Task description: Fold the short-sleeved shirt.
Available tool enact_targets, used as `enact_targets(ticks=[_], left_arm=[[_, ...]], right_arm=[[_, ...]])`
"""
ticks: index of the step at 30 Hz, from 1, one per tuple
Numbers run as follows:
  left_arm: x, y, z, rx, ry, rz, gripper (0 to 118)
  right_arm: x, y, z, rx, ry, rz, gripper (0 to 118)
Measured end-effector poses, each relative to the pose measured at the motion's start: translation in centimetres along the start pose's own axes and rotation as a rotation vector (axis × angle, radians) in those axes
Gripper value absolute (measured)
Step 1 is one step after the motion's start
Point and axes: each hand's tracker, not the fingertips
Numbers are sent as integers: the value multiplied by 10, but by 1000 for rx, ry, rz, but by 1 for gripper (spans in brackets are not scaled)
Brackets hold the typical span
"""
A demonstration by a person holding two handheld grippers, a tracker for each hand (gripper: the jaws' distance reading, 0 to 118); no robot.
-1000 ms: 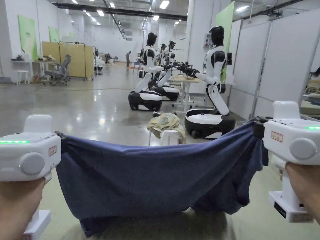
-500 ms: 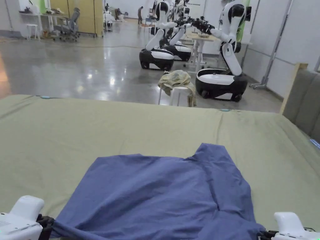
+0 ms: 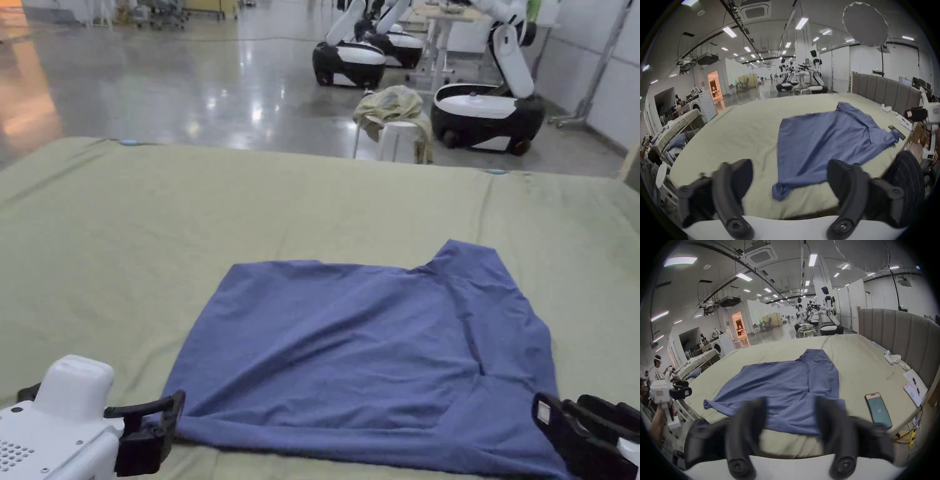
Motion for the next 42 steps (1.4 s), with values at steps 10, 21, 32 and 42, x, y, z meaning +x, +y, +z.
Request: enact_targets(ticks=[10,21,32,42], left_arm=[[-78,-51,-48,-267,-33,25,99],[-62,-42,-125,-373,-143,-30,7],[-33,-29,-100,-346,-109,-38,7],[-32,-16,-86,-305,-103,24,7]], right_arm=[[-11,-23,-28,-157,10,-33,1],[15,-20,-36,-309,-151,-31,1],[66,-42,-73,-424,-159,11,103],[88,-16,-54,-396,-99,-126,6]])
